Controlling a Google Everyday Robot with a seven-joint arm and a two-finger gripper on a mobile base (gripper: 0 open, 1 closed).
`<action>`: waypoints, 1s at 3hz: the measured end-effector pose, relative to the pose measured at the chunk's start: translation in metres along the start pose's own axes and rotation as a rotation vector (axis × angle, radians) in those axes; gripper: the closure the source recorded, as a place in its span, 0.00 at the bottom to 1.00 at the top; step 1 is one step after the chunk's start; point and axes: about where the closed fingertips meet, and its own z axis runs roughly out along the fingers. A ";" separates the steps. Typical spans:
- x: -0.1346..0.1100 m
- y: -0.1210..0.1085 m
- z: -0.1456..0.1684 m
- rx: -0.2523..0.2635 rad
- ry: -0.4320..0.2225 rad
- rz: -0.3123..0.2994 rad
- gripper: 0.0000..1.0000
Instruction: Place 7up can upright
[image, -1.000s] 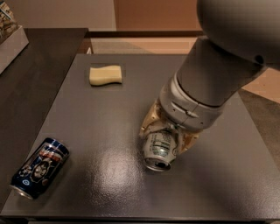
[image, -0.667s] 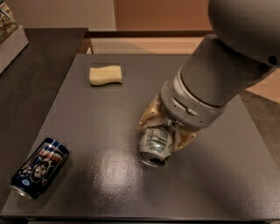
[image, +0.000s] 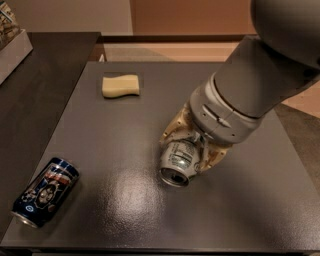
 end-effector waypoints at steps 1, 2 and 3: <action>0.017 0.008 0.002 0.016 -0.065 0.138 1.00; 0.036 0.023 0.001 0.056 -0.128 0.291 1.00; 0.059 0.040 -0.006 0.118 -0.171 0.491 1.00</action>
Offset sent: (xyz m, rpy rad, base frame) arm 0.0411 -0.0626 -0.0236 0.2609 0.3340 -0.3749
